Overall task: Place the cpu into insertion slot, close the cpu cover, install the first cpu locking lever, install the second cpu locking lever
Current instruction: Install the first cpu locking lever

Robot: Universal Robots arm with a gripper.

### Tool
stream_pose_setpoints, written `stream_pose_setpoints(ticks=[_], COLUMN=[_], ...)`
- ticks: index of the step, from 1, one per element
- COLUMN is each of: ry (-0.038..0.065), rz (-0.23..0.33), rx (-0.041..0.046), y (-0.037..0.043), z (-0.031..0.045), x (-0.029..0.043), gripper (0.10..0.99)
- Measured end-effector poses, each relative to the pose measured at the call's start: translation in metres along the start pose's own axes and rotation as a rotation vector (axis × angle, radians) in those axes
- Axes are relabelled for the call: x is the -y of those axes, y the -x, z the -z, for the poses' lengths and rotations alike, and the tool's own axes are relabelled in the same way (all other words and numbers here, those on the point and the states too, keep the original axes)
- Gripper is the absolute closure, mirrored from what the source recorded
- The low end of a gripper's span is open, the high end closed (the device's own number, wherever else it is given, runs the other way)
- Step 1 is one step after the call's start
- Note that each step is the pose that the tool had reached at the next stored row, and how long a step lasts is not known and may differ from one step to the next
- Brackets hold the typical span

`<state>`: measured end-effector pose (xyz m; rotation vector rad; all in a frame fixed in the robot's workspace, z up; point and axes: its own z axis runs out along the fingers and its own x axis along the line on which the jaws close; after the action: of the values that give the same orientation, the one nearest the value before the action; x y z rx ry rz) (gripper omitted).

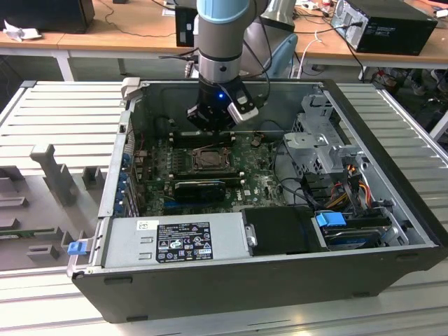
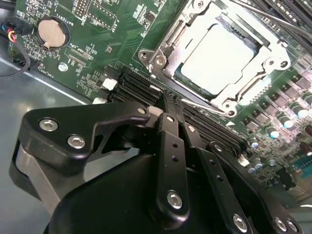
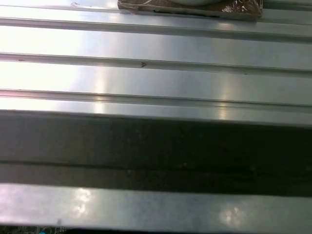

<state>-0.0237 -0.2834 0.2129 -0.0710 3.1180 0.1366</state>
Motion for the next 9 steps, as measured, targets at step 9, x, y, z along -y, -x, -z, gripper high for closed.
stream_pose_setpoints(ticks=[9], ry=[-0.002], rz=[0.000], rx=[-0.0003], y=[0.0015], z=[-0.0085], x=[0.0009], gripper=[0.980])
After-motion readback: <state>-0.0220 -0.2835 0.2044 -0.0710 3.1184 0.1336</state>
